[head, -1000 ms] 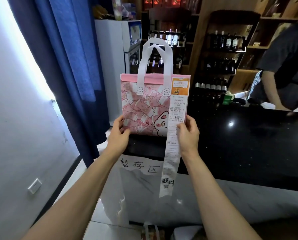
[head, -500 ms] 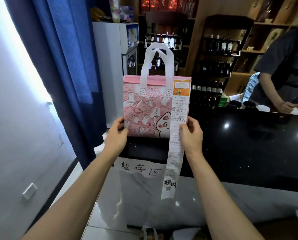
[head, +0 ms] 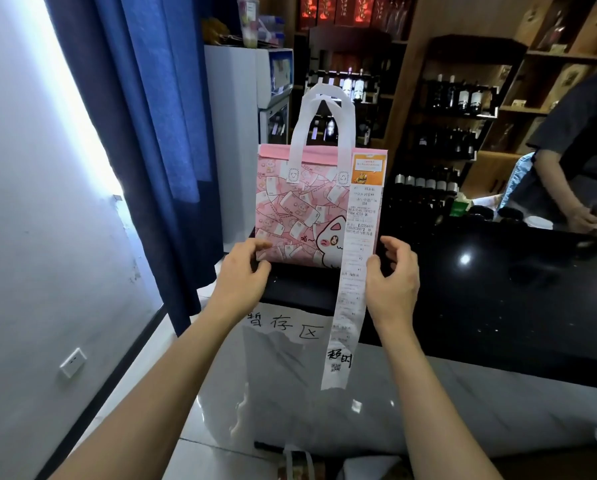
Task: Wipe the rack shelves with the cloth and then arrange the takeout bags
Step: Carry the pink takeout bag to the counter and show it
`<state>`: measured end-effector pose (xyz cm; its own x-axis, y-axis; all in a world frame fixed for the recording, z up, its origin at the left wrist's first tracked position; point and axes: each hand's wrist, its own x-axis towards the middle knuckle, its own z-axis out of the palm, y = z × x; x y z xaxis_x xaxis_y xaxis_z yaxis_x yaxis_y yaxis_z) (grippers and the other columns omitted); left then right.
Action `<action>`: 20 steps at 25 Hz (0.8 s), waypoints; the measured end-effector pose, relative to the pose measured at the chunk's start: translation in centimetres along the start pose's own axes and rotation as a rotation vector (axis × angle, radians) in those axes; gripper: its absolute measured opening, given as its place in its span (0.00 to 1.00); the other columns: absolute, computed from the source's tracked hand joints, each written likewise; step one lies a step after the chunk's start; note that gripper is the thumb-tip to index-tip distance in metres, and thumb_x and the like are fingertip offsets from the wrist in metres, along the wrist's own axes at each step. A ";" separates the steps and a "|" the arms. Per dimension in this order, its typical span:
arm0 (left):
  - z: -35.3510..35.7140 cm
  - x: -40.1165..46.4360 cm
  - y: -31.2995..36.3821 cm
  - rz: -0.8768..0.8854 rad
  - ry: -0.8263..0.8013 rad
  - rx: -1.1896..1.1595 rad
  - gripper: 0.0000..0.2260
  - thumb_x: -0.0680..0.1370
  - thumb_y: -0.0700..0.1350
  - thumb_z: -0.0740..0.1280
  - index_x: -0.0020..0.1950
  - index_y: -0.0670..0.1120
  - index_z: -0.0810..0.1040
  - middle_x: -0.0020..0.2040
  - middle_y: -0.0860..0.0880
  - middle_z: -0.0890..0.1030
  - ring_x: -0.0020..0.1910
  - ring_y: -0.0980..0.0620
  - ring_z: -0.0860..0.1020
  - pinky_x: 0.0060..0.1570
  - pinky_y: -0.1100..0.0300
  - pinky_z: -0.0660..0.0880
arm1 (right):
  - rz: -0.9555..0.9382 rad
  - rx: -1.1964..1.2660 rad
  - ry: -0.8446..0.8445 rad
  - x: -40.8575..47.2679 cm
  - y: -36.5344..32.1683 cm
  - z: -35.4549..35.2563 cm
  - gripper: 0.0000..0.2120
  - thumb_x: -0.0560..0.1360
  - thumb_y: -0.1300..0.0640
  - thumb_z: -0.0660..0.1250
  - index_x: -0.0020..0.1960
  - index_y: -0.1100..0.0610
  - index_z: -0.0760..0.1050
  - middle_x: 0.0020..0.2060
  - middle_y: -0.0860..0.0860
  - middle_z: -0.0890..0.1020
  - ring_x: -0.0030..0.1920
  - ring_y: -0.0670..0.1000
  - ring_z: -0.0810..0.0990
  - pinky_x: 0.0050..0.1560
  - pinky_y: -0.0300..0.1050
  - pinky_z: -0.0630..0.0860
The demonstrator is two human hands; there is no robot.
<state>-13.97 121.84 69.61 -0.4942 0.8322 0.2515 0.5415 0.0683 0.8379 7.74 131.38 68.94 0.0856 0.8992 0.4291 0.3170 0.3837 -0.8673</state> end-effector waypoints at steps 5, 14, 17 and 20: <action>-0.4 -4.9 1.0 0.000 0.068 0.148 0.12 0.80 0.44 0.63 0.59 0.56 0.78 0.56 0.56 0.78 0.56 0.56 0.76 0.59 0.55 0.75 | -0.141 0.017 -0.276 -3.1 -1.4 0.4 0.12 0.78 0.54 0.65 0.60 0.46 0.75 0.57 0.43 0.76 0.61 0.45 0.74 0.59 0.43 0.74; -4.1 -16.6 0.0 -0.263 0.245 0.224 0.09 0.81 0.44 0.63 0.59 0.50 0.79 0.59 0.52 0.80 0.58 0.53 0.77 0.59 0.60 0.75 | -0.245 0.089 -0.764 -11.2 -2.9 4.2 0.12 0.79 0.55 0.65 0.61 0.43 0.76 0.56 0.41 0.77 0.58 0.44 0.76 0.60 0.48 0.76; -7.9 -20.3 -1.5 -0.363 0.351 0.286 0.11 0.81 0.44 0.62 0.60 0.52 0.80 0.58 0.53 0.80 0.56 0.57 0.77 0.59 0.59 0.74 | -0.291 0.152 -0.903 -15.0 -5.1 7.1 0.12 0.79 0.54 0.65 0.59 0.41 0.75 0.55 0.39 0.77 0.55 0.39 0.76 0.56 0.41 0.74; -12.3 -24.3 -3.2 -0.459 0.461 0.343 0.10 0.80 0.46 0.62 0.58 0.55 0.79 0.58 0.55 0.80 0.55 0.58 0.77 0.54 0.63 0.71 | -0.333 0.240 -1.057 -19.6 -8.3 10.4 0.12 0.79 0.54 0.65 0.59 0.39 0.74 0.54 0.39 0.77 0.54 0.39 0.76 0.54 0.38 0.74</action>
<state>-12.01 94.62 66.79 -0.9174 0.3673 0.1533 0.3561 0.5855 0.7283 -6.38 112.77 65.10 -0.8458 0.4281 0.3184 -0.0245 0.5650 -0.8247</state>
